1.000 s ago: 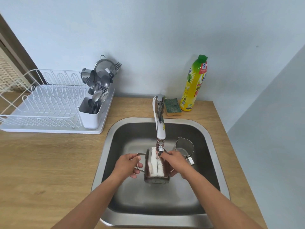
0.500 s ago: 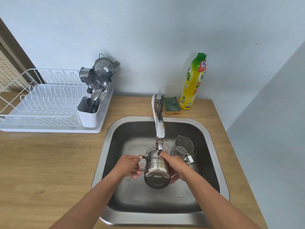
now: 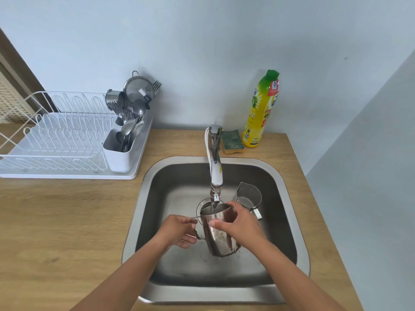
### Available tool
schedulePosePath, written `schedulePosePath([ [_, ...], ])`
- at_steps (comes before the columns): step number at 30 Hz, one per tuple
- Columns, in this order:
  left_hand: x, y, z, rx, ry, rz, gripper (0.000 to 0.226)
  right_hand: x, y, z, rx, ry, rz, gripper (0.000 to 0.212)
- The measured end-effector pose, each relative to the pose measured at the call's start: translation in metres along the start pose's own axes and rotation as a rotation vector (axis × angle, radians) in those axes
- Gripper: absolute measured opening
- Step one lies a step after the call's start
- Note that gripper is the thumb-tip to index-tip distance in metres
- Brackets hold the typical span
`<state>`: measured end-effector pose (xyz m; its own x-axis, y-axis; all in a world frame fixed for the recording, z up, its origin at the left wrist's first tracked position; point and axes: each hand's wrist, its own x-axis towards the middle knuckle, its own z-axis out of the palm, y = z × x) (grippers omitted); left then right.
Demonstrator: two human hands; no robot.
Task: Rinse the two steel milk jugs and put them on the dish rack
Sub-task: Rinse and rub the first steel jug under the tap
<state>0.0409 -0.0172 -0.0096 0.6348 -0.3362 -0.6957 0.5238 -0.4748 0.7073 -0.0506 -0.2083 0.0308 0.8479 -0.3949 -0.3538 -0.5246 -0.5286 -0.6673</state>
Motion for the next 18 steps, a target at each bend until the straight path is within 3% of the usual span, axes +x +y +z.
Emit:
schedulePosePath([
  [11,-0.002,0.014,0.002,-0.023,0.02,0.147,0.019,-0.002,0.012,-0.011,0.063,-0.018,-0.075,0.083],
  [18,-0.018,0.03,-0.011,-0.024,0.131,0.293,0.024,0.023,0.008,-0.005,0.088,-0.011,-0.17,0.085],
])
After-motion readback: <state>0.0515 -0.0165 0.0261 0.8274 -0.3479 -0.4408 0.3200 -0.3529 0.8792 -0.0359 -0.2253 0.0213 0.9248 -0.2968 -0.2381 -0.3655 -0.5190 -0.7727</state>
